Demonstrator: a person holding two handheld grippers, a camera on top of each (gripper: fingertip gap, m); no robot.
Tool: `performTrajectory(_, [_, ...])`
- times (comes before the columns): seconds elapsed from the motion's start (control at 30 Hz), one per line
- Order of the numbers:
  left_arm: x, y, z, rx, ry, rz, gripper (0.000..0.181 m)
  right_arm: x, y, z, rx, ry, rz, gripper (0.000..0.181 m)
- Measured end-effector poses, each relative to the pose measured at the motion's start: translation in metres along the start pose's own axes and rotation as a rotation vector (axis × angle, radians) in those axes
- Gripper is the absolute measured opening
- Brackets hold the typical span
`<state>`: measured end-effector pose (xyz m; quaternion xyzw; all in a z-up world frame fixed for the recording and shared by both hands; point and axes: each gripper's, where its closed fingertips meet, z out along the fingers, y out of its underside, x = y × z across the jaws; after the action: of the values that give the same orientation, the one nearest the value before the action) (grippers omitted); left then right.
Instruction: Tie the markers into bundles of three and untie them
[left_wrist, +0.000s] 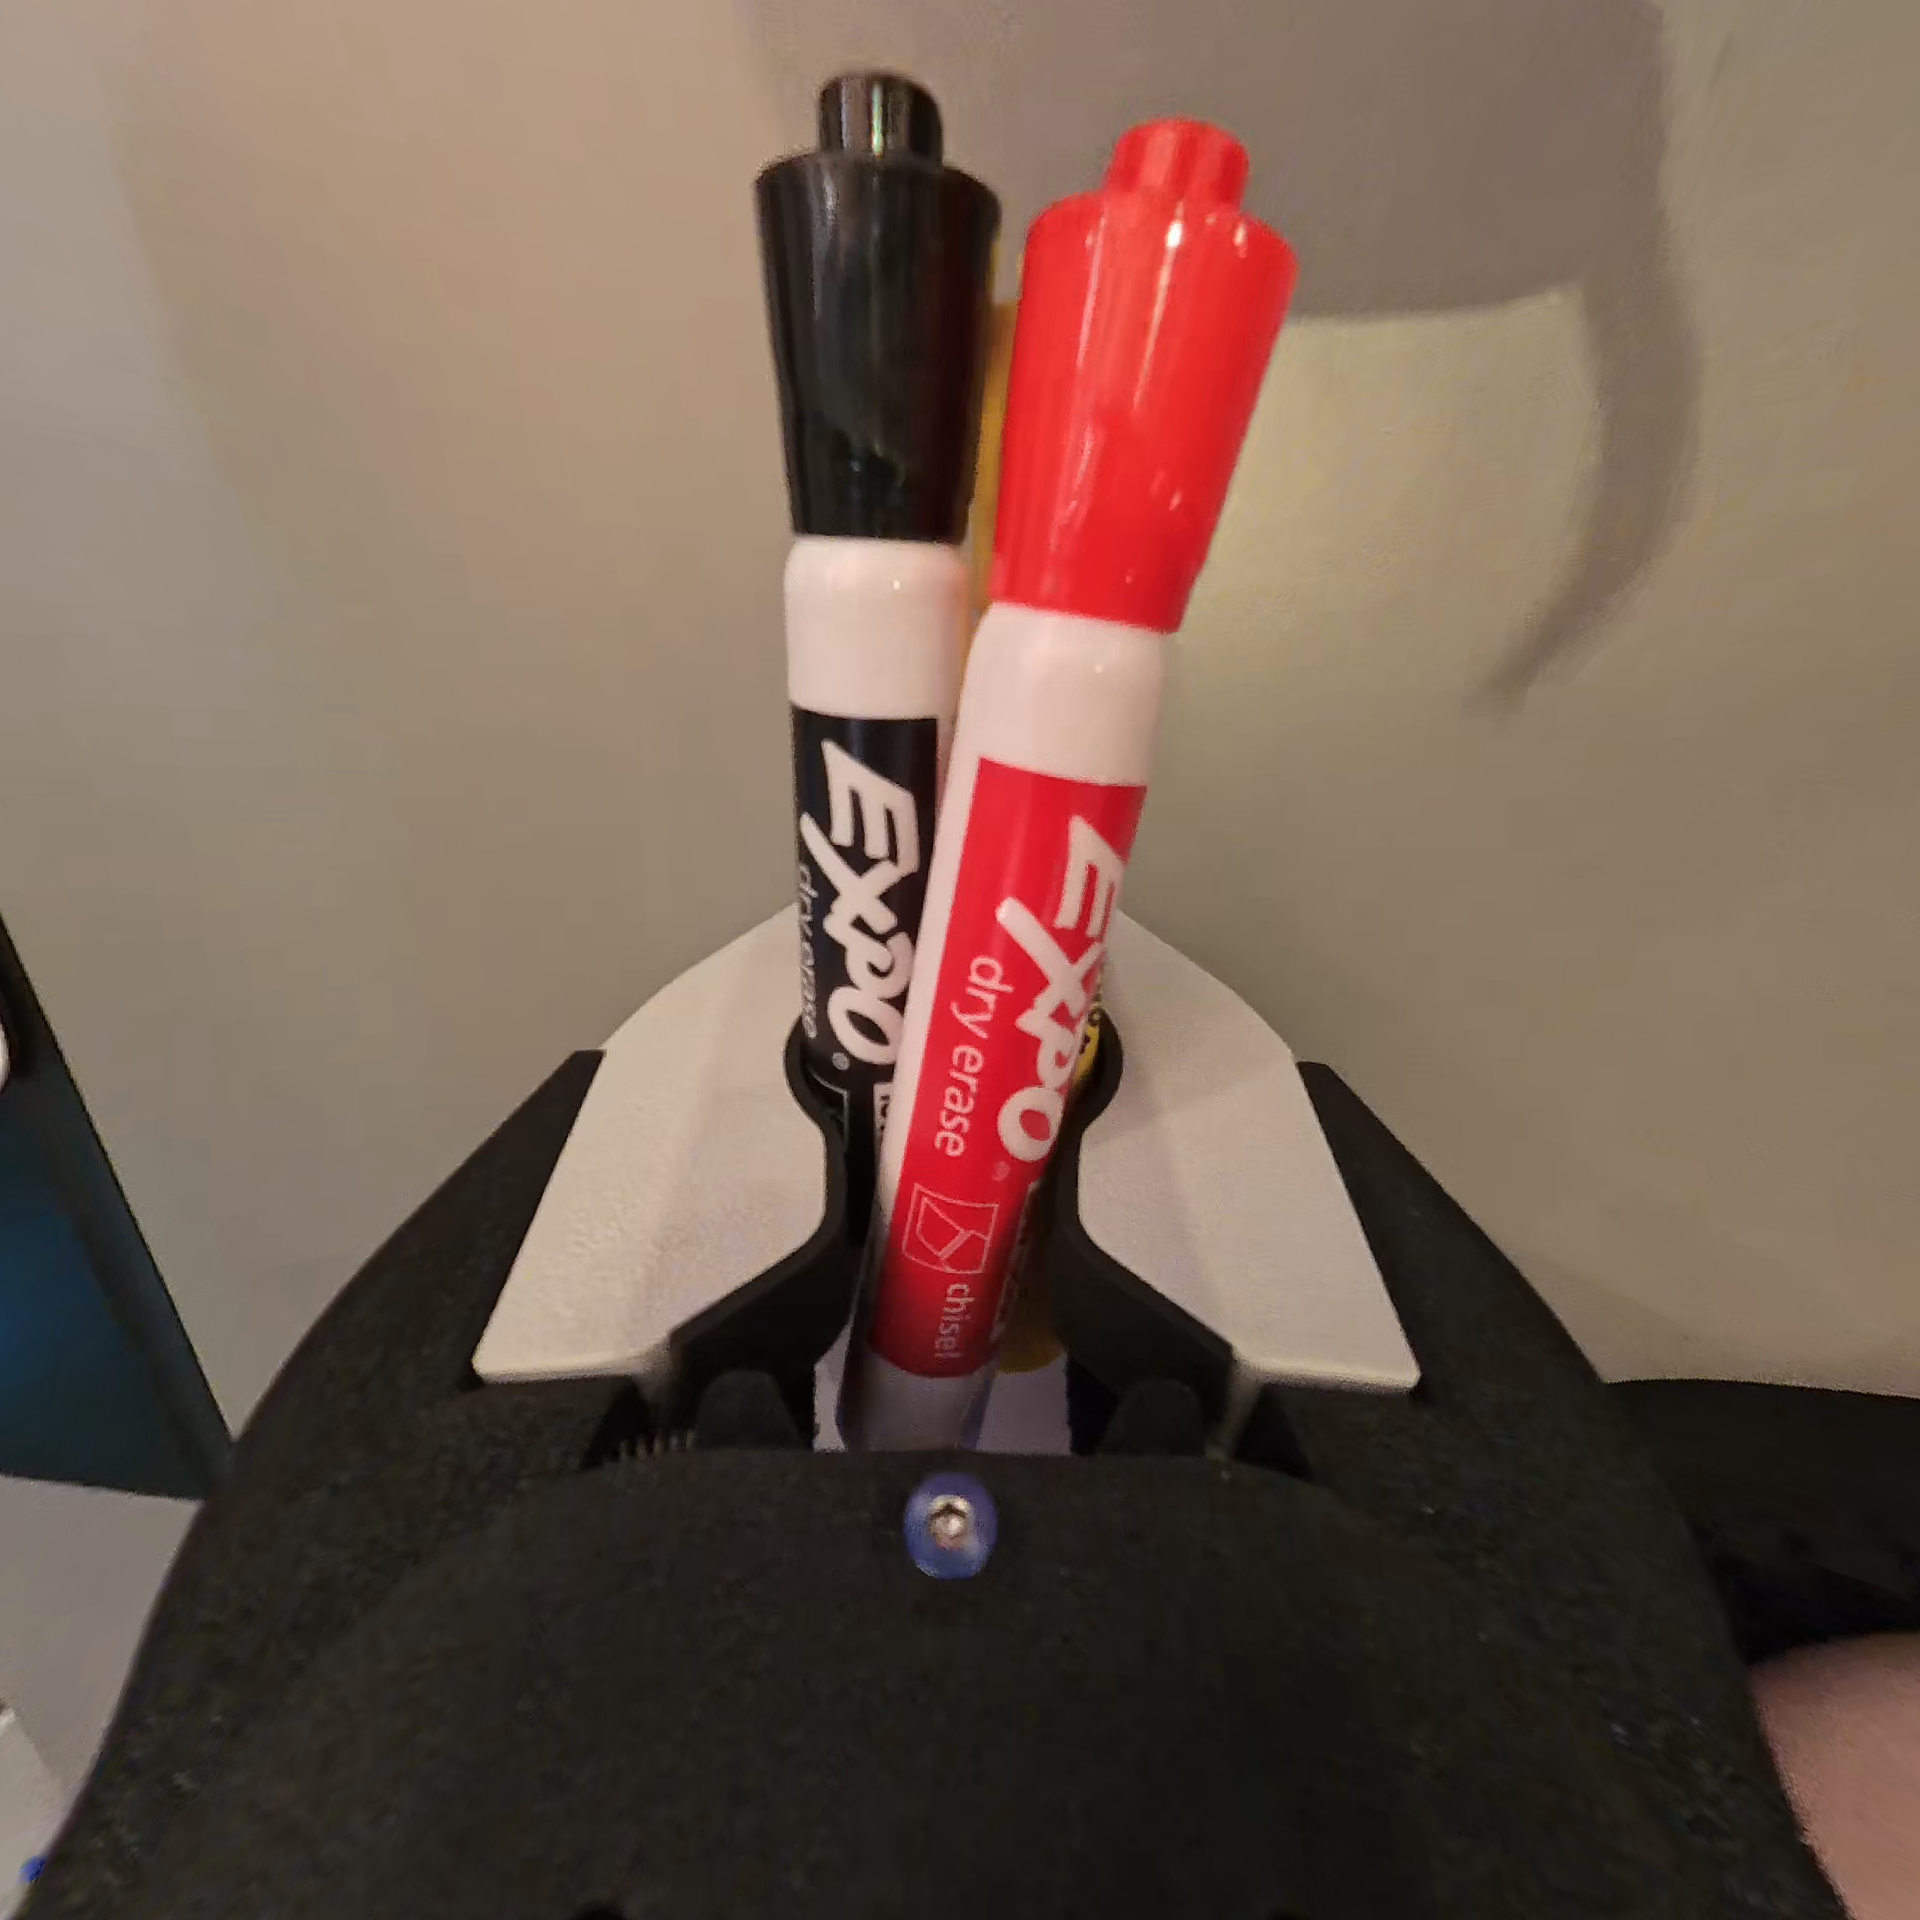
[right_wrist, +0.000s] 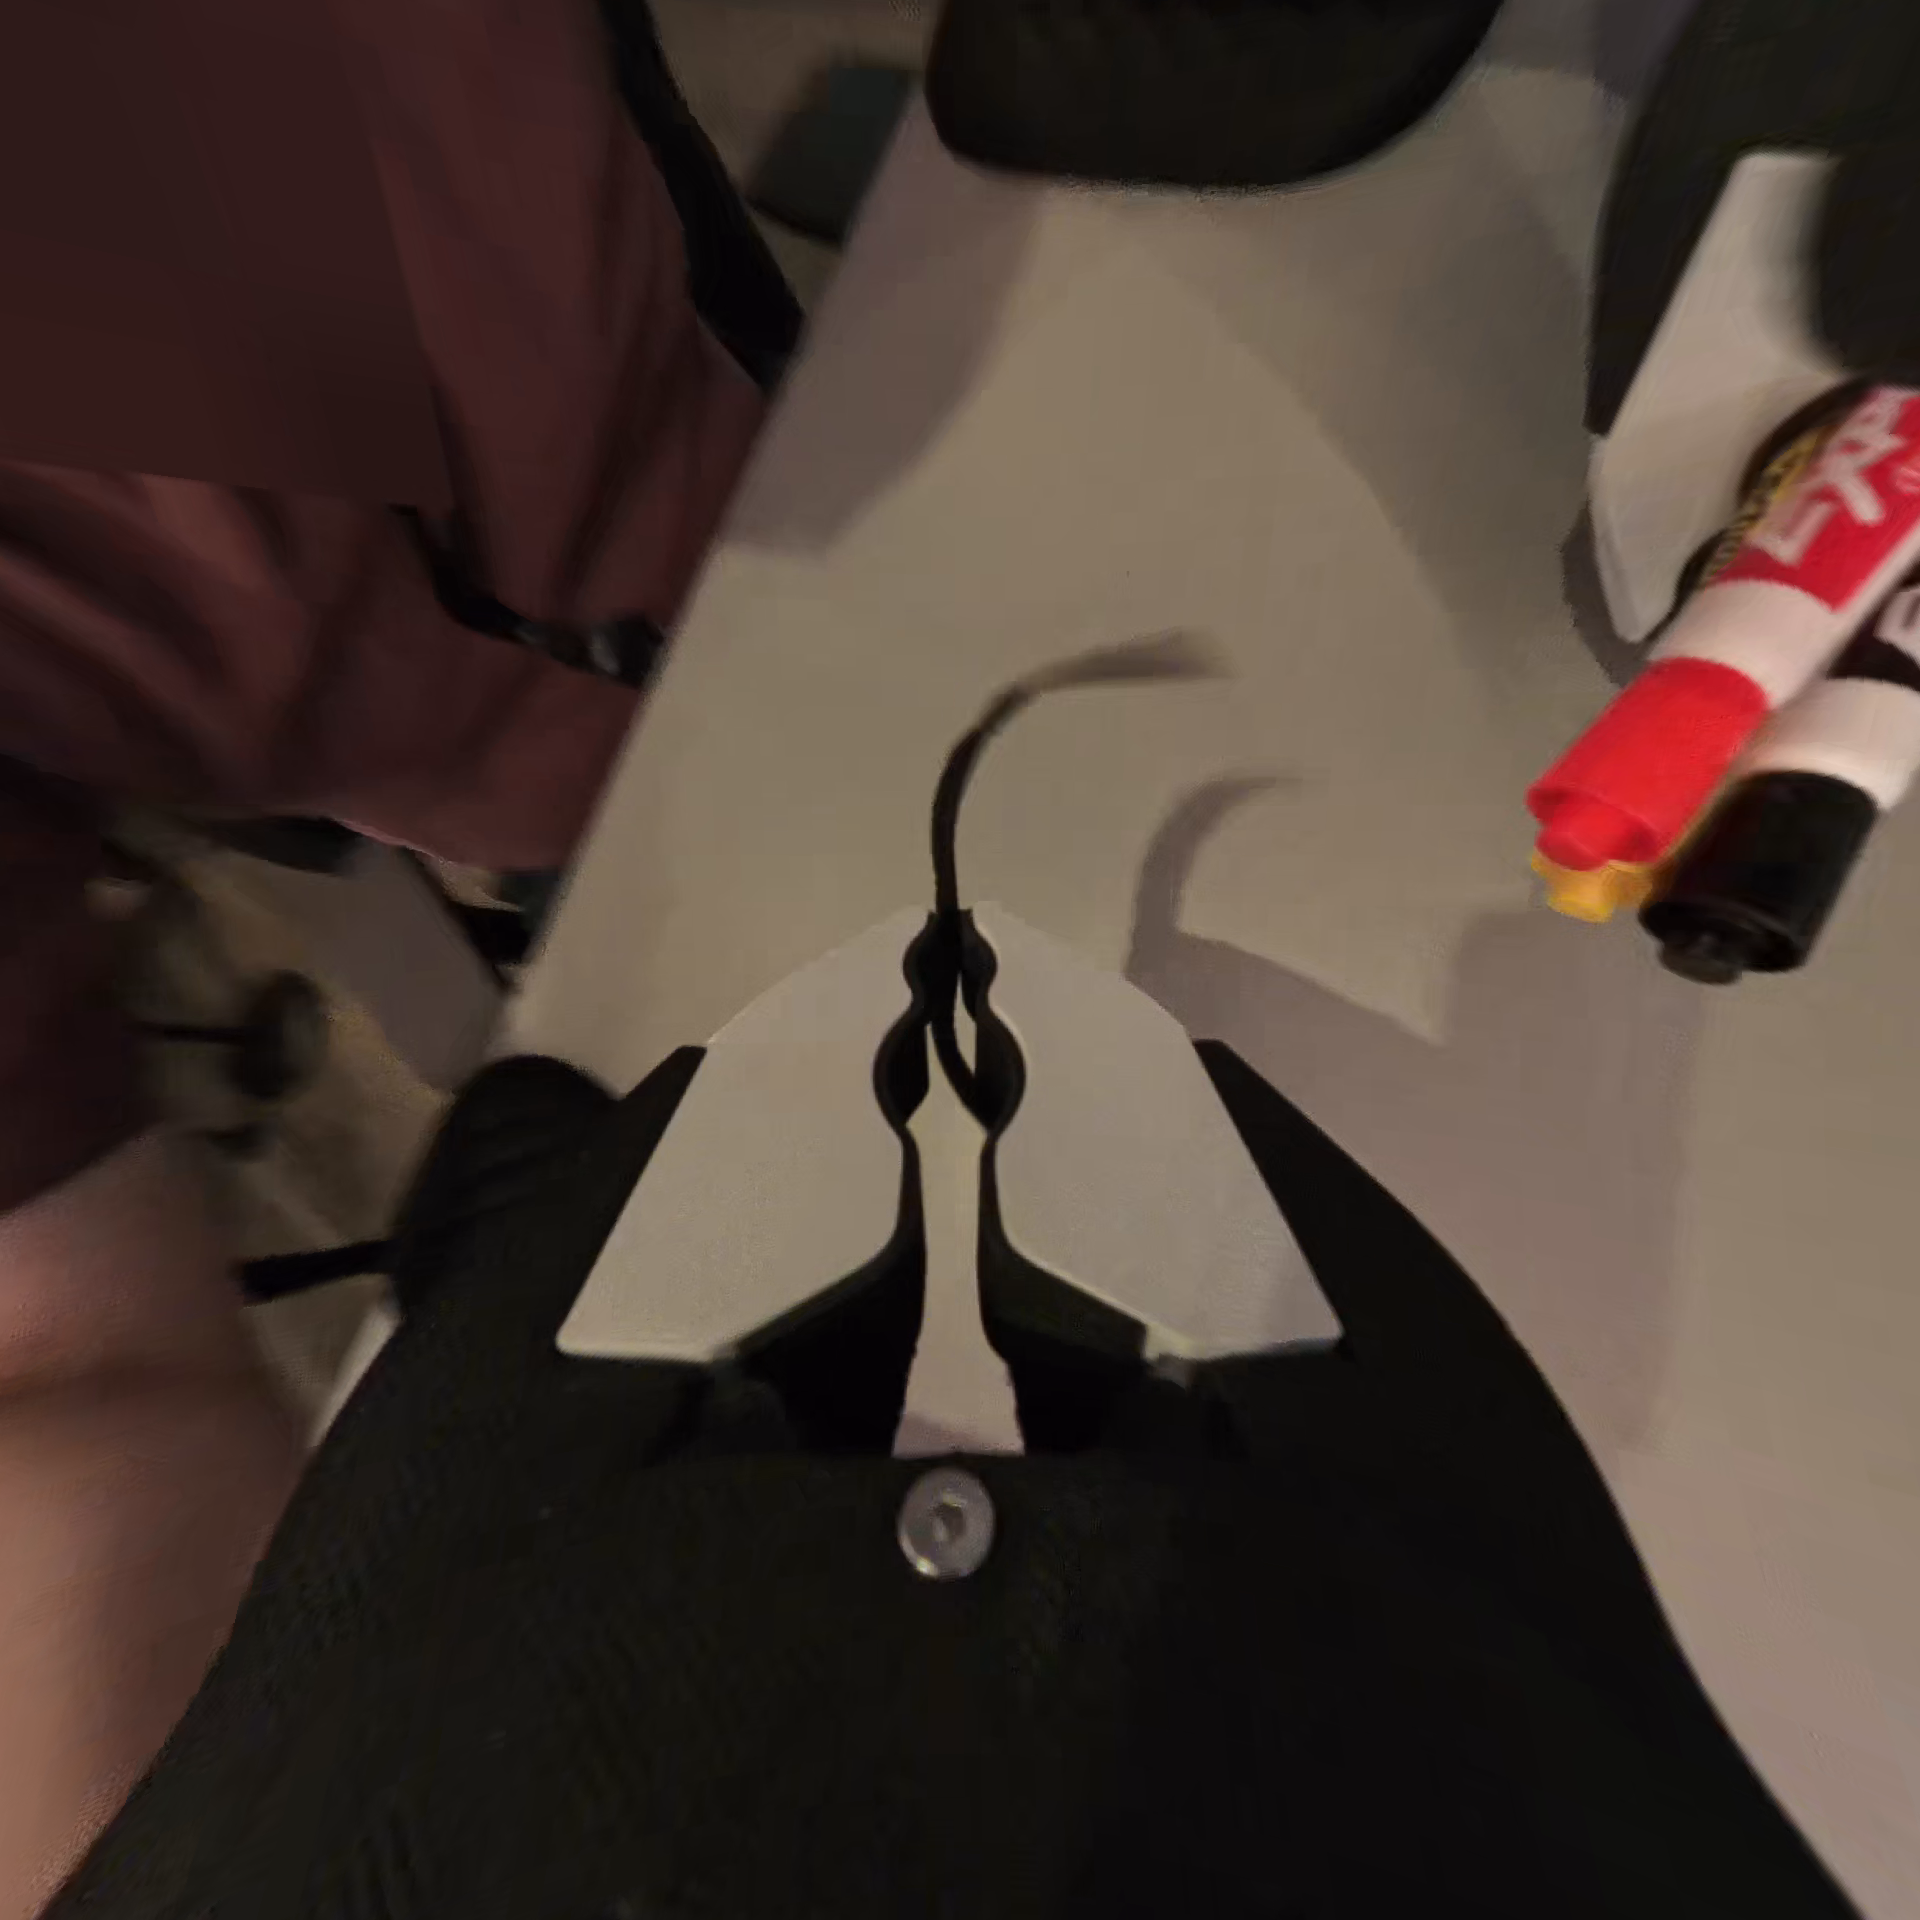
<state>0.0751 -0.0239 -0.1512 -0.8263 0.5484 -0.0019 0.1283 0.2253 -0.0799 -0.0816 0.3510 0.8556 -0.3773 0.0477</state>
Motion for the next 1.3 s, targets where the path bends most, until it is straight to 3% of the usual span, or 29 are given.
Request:
performTrajectory(0.13, [0.015, -0.018, -0.009, 0.061, 0.014, 0.085, 0.042, -0.014, -0.014, -0.035, 0.147, -0.317, 0.162, 0.004])
performTrajectory(0.3, [0.033, -0.033, -0.015, 0.073, 0.014, 0.175, 0.042, -0.006, -0.024, -0.05, 0.136, -0.474, 0.23, 0.004])
performTrajectory(0.57, [0.051, -0.043, -0.01, 0.078, 0.065, 0.233, 0.042, 0.004, -0.037, -0.043, -0.116, -0.545, 0.266, 0.004])
performTrajectory(0.73, [0.053, -0.046, -0.014, 0.089, 0.055, 0.242, 0.041, 0.018, -0.044, -0.037, -0.169, -0.538, 0.262, 0.005])
performTrajectory(0.93, [0.05, -0.048, -0.019, 0.107, 0.041, 0.228, 0.041, 0.031, -0.057, -0.031, -0.104, -0.473, 0.22, 0.005])
performTrajectory(1.2, [0.049, -0.052, -0.031, 0.149, 0.015, 0.223, 0.042, 0.048, -0.072, -0.032, -0.005, -0.265, 0.107, 0.031])
performTrajectory(1.3, [0.049, -0.053, -0.033, 0.162, 0.016, 0.22, 0.042, 0.049, -0.079, -0.039, 0.06, -0.224, 0.069, 0.032])
